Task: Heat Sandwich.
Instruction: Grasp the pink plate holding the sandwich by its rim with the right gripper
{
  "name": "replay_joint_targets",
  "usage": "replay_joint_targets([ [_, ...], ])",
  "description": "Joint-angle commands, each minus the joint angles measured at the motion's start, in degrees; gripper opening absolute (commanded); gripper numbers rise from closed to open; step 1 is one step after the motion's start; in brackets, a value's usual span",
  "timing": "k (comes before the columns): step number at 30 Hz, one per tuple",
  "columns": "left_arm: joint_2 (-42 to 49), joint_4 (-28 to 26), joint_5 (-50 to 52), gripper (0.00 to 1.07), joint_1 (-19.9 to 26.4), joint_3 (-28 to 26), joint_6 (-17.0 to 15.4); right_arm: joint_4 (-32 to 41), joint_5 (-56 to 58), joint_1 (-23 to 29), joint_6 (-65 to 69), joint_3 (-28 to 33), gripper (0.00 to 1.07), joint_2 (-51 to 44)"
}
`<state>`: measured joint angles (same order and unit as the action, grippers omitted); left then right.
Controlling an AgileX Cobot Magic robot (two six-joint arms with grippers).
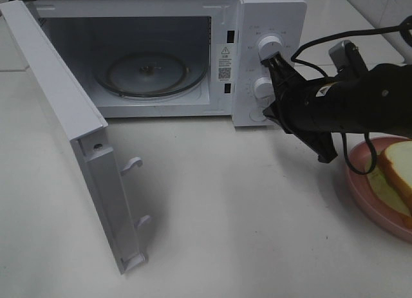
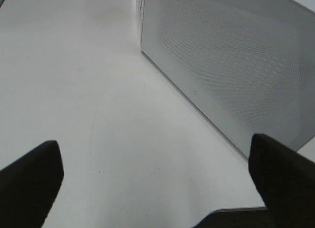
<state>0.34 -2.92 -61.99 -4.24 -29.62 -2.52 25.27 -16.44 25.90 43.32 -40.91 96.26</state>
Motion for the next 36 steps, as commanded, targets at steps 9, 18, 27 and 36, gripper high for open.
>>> replay_joint_targets([
  [9,0.97,-0.06,0.86,0.97,-0.11,0.11,0.17,-10.26,21.6,-5.33,-22.35,0.06,0.03,-6.93],
  [18,0.97,-0.06,0.86,0.97,-0.11,0.11,0.17,-11.63,37.13,-5.27,-39.36,0.06,0.05,-8.65],
  [27,0.97,-0.06,0.86,0.97,-0.11,0.11,0.17,-15.7,50.13,-5.27,-44.35,0.06,0.07,-11.46],
  [36,0.97,-0.06,0.86,0.97,-0.11,0.11,0.17,-21.31,55.98,-5.27,-44.35,0.06,0.19,-18.74],
])
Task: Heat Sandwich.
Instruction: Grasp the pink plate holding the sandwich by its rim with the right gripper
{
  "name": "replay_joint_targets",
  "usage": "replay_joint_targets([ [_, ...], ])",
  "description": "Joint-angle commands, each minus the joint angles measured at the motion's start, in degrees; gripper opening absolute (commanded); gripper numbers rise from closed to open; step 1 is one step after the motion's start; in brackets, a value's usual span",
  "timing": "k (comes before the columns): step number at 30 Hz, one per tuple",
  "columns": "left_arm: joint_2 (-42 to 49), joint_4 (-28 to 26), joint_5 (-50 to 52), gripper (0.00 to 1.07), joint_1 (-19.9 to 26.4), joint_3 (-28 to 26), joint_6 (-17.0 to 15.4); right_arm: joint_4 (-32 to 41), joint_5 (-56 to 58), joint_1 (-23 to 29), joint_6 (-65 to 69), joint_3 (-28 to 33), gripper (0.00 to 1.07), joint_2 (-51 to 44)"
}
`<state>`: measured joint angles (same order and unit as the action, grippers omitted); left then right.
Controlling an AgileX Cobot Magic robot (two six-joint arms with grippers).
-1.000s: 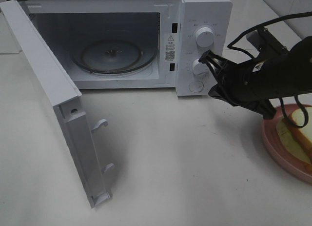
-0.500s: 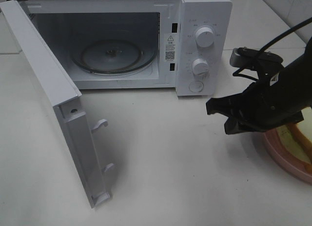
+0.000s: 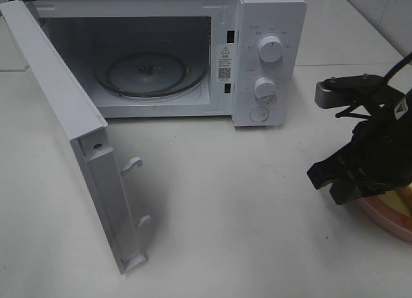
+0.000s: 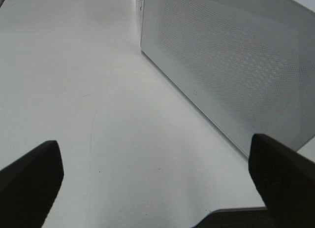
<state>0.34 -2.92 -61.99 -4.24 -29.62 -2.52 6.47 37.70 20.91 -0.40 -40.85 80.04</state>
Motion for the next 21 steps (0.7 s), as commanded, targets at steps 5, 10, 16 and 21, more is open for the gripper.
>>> replay_joint_targets([
  [5,0.97,-0.06,0.86,0.97,-0.11,0.11,0.17,-6.82,3.15,-0.29,-0.63,0.0,0.68,-5.27],
  [10,0.97,-0.06,0.86,0.97,-0.11,0.11,0.17,-7.28,3.27,-0.29,-1.95,0.0,1.03,-5.21],
  [16,0.97,-0.06,0.86,0.97,-0.11,0.11,0.17,-7.45,3.32,-0.29,-1.78,0.0,1.01,-5.21],
  [21,0.97,-0.06,0.86,0.97,-0.11,0.11,0.17,-7.73,2.64,-1.43,0.8,0.0,0.99,-5.21],
])
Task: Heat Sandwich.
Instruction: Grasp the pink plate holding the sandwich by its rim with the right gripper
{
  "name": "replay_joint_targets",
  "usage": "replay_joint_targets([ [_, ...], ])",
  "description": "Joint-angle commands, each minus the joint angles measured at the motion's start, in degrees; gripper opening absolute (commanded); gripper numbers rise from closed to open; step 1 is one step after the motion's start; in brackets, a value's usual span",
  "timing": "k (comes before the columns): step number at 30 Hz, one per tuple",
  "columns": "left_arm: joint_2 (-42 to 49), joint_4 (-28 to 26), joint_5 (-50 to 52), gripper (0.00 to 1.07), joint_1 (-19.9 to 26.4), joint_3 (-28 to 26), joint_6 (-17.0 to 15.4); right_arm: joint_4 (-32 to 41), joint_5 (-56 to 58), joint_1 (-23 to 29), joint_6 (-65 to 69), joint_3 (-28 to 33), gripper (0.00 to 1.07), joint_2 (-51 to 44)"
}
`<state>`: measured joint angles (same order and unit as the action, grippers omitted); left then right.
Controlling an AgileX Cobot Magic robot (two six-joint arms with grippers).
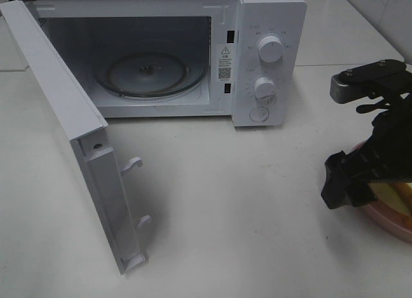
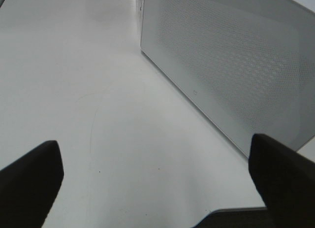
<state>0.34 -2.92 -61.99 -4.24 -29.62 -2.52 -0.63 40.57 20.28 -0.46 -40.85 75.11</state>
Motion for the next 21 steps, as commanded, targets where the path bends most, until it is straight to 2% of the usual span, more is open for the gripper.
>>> replay_joint_targets([
  [1,0.97,-0.06,0.86,0.97,-0.11,0.11,0.17,-0.63,-0.23,-0.8,0.86,0.0,0.99,-0.29],
  [7,0.97,-0.06,0.86,0.97,-0.11,0.11,0.17,-1.72,-1.83,-4.47,1.26,0.0,0.98,0.46],
  [13,0.97,-0.06,0.86,0.97,-0.11,0.11,0.17,-1.66,-4.41,-7.85,1.43,0.0,0.96,6.36],
  [21,0.97,-0.06,0.86,0.97,-0.11,0.11,0.17,-1.43,-6.59,-8.25,2.12,-0.92,0.95,12.03],
])
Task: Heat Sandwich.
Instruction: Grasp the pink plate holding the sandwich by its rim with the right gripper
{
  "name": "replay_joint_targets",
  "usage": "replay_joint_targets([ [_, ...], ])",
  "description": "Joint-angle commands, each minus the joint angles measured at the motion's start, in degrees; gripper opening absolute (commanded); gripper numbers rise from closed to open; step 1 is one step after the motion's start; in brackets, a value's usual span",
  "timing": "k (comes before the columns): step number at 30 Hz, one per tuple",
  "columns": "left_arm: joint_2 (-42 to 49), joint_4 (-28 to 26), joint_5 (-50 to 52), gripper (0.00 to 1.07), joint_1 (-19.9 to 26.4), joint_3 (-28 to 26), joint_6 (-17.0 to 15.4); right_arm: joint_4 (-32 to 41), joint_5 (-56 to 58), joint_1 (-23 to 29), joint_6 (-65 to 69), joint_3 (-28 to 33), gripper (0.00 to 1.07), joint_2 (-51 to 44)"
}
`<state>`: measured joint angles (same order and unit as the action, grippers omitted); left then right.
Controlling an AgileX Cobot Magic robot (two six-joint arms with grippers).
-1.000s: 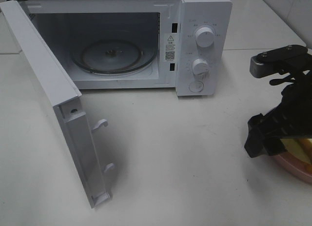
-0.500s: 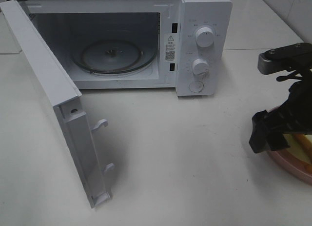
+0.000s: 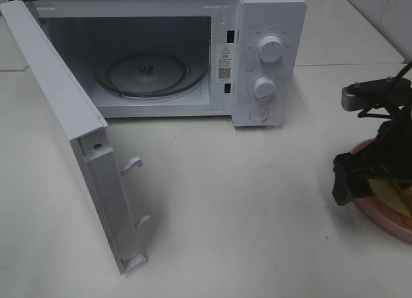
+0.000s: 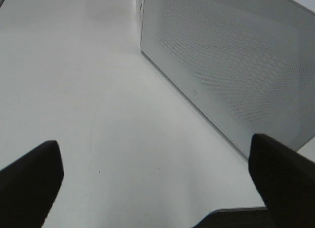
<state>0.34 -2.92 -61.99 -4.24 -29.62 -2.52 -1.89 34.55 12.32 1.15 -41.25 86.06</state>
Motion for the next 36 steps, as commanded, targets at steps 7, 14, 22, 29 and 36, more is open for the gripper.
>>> replay_joint_targets([
  [7,0.97,-0.06,0.86,0.97,-0.11,0.11,0.17,-0.23,-2.06,-0.29,0.52,-3.15,0.94,7.33],
  [14,0.97,-0.06,0.86,0.97,-0.11,0.11,0.17,-0.52,-5.21,-0.29,1.15,-3.61,0.93,13.41],
  [22,0.97,-0.06,0.86,0.97,-0.11,0.11,0.17,-4.18,-8.19,-0.29,3.72,-3.61,0.92,16.96],
  [29,0.97,-0.06,0.86,0.97,-0.11,0.11,0.17,-5.27,-8.08,-0.29,4.53,-3.61,0.89,17.88],
  [36,0.97,-0.06,0.86,0.97,-0.11,0.11,0.17,-8.02,-6.7,-0.29,5.44,-3.61,0.65,17.88],
])
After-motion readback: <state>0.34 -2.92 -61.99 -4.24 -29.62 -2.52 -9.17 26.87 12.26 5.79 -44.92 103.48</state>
